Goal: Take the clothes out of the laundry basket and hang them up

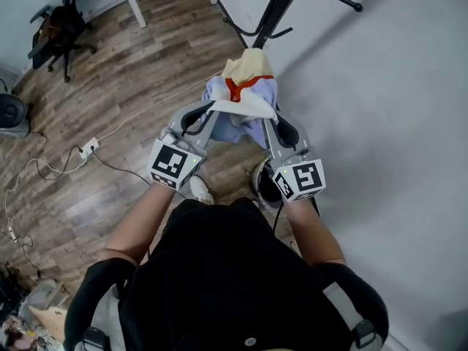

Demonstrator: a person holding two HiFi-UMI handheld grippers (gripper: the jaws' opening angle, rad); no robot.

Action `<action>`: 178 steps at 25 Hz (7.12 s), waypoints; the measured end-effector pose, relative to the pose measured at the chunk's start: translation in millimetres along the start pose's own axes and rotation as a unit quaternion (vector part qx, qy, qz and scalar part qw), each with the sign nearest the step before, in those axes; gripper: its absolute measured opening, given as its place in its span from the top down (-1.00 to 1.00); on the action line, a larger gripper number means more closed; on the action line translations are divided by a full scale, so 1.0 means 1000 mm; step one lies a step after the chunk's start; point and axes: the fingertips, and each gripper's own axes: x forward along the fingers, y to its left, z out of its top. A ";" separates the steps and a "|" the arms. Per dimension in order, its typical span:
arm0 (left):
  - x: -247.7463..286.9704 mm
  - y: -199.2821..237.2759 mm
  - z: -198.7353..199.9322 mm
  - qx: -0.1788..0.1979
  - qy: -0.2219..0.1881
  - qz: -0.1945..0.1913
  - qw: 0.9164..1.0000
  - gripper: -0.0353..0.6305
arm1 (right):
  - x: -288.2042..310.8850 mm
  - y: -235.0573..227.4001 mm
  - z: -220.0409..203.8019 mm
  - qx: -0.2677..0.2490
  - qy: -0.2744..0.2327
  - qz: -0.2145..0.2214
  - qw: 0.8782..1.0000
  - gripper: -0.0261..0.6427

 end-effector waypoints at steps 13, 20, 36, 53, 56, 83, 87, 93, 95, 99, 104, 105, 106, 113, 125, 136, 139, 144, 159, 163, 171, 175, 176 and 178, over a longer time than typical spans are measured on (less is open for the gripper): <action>0.015 0.050 0.001 0.044 -0.027 0.022 0.998 0.82 | 0.045 0.000 -0.007 -0.004 -0.060 0.006 0.998 0.78; 0.014 0.062 0.024 0.081 -0.050 0.041 0.995 0.82 | 0.049 0.008 0.012 0.008 -0.094 0.021 0.995 0.78; 0.136 0.188 0.036 0.078 -0.065 -0.094 0.990 0.82 | 0.177 -0.048 0.030 0.019 -0.102 -0.117 0.988 0.78; 0.244 0.218 0.042 0.101 -0.045 -0.353 0.929 0.82 | 0.228 -0.084 0.033 0.048 -0.080 -0.403 0.911 0.78; 0.258 0.213 0.030 0.086 -0.041 -0.379 0.921 0.82 | 0.227 -0.094 0.023 0.048 -0.076 -0.432 0.897 0.78; 0.334 0.201 -0.135 0.088 0.066 -0.457 0.883 0.82 | 0.259 -0.128 -0.140 0.108 -0.001 -0.586 0.803 0.77; 0.331 0.194 -0.153 0.089 0.082 -0.467 0.876 0.82 | 0.265 -0.129 -0.160 0.114 0.010 -0.584 0.803 0.77; 0.328 0.192 -0.172 0.091 0.098 -0.473 0.871 0.82 | 0.274 -0.130 -0.178 0.125 0.018 -0.578 0.806 0.77; 0.326 0.189 -0.180 0.100 0.105 -0.476 0.867 0.82 | 0.276 -0.132 -0.185 0.127 0.023 -0.575 0.808 0.77; 0.321 0.185 -0.192 0.113 0.114 -0.481 0.862 0.81 | 0.282 -0.133 -0.192 0.134 0.028 -0.563 0.815 0.76; 0.316 0.190 -0.196 0.104 0.125 -0.480 0.862 0.79 | 0.286 -0.131 -0.195 0.146 0.031 -0.553 0.820 0.75; 0.317 0.191 -0.195 0.102 0.125 -0.480 0.862 0.78 | 0.287 -0.132 -0.195 0.149 0.030 -0.551 0.821 0.74; 0.317 0.191 -0.194 0.098 0.125 -0.480 0.863 0.76 | 0.288 -0.132 -0.195 0.152 0.028 -0.550 0.821 0.71; 0.316 0.204 -0.193 0.086 0.129 -0.476 0.866 0.52 | 0.293 -0.126 -0.199 0.169 0.030 -0.530 0.830 0.47; 0.297 0.224 -0.193 0.078 0.133 -0.461 0.874 0.35 | 0.286 -0.106 -0.204 0.187 0.033 -0.517 0.835 0.18; 0.274 0.246 -0.163 0.059 0.102 -0.423 0.899 0.26 | 0.253 -0.078 -0.186 0.166 0.025 -0.514 0.841 0.07; 0.259 0.248 -0.141 0.059 0.081 -0.410 0.907 0.25 | 0.239 -0.072 -0.167 0.143 0.016 -0.506 0.850 0.07; 0.214 0.237 -0.107 0.060 0.055 -0.401 0.913 0.25 | 0.210 -0.045 -0.127 0.103 0.003 -0.476 0.874 0.06; 0.021 0.121 -0.038 0.030 0.010 -0.438 0.899 0.49 | 0.108 0.112 -0.045 0.039 -0.056 -0.339 0.938 0.69; -0.019 0.101 -0.026 0.028 -0.006 -0.438 0.899 0.67 | 0.091 0.141 -0.036 0.024 -0.071 -0.330 0.941 0.85; -0.066 0.077 -0.017 0.051 -0.022 -0.436 0.898 0.90 | 0.072 0.169 -0.026 0.006 -0.076 -0.319 0.945 0.92; -0.074 0.071 -0.012 0.047 -0.025 -0.440 0.896 0.90 | 0.065 0.173 -0.014 0.015 -0.099 -0.314 0.944 0.92; -0.075 0.070 -0.011 0.046 -0.025 -0.441 0.896 0.90 | 0.063 0.174 -0.012 0.017 -0.103 -0.312 0.944 0.92; -0.076 0.067 -0.010 0.044 -0.024 -0.442 0.896 0.90 | 0.062 0.175 -0.009 0.015 -0.104 -0.309 0.945 0.92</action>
